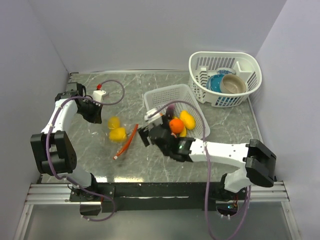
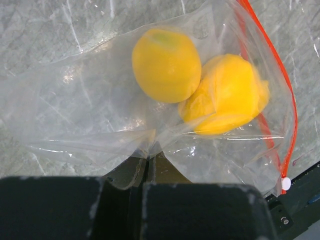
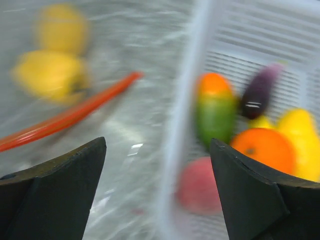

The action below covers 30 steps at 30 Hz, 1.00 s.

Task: Open the zip-top bag and remove the fake food

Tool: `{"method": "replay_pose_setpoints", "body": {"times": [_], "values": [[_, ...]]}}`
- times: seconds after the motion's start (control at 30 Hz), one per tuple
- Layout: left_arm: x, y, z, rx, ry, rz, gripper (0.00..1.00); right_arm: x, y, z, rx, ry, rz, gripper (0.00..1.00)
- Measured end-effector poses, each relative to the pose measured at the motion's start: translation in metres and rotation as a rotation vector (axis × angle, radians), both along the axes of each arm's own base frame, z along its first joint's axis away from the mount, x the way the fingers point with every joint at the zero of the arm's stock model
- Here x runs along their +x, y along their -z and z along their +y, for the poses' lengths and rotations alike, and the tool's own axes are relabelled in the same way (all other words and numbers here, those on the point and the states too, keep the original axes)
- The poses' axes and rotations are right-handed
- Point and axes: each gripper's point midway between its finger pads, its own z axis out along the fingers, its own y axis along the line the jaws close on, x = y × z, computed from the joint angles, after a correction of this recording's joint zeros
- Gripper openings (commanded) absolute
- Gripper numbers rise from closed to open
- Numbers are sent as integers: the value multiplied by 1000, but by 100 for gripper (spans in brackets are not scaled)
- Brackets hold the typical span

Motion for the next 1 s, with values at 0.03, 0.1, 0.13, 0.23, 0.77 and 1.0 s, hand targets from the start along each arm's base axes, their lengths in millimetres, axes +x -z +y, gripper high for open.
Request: {"method": "replay_pose_setpoints", "body": {"times": [0.03, 0.1, 0.13, 0.23, 0.77, 1.0], "values": [[0, 0, 0, 2, -1, -1, 1, -13, -1, 14, 10, -52, -6, 69], [1, 2, 1, 6, -3, -2, 1, -28, -1, 36, 40, -123, -8, 55], [0, 3, 2, 11, -5, -1, 1, -31, 5, 47, 47, -148, 3, 49], [-1, 12, 6, 34, -13, 6, 1, -29, 36, 74, 25, -185, 46, 49], [-3, 77, 0, 147, 17, 78, 1, -13, 102, 148, 14, -316, 168, 100], [-1, 93, -23, 150, 61, 105, 1, 15, 95, 160, 55, -294, 152, 100]]}}
